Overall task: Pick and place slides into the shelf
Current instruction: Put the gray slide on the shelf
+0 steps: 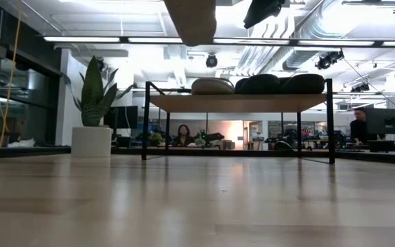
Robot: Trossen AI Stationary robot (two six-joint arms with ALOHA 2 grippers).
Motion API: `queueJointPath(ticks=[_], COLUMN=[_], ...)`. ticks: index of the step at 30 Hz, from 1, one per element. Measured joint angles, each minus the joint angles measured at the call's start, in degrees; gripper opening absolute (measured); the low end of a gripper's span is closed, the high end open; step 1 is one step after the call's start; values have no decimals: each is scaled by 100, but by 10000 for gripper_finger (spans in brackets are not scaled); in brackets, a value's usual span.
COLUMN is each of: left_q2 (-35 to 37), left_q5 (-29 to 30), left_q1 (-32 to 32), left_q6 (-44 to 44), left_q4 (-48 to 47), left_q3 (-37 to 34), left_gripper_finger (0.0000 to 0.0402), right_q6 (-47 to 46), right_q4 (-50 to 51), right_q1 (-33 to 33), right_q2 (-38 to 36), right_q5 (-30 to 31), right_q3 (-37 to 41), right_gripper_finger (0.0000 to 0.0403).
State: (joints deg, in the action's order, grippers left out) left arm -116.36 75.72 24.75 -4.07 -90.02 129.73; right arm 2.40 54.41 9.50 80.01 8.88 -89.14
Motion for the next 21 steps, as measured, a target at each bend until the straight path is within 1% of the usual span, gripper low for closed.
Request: queueJointPath(ticks=[4, 6, 10, 14, 21], left_q2=[-9, -9, 9, 61, 169], left_q5=[5, 99, 278, 300, -113], left_q1=[-373, -587, -998, -1400, -1986], left_q6=[247, 318, 343, 379, 643], left_q4=[1, 1, 1, 1, 0], left_q3=[-2, -2, -4, -4, -5], left_gripper_finger=[1, 1, 1, 1, 1], right_q6=[-39, -44, -44, -44, -29], right_q4=[2, 23, 80, 106, 109], right_q1=[0, 0, 0, 0, 2], right_q2=[0, 0, 0, 0, 0], right_q5=[0, -2, -2, -2, 0], right_q3=[0, 0, 0, 0, 0], right_gripper_finger=[126, 126, 126, 126, 126])
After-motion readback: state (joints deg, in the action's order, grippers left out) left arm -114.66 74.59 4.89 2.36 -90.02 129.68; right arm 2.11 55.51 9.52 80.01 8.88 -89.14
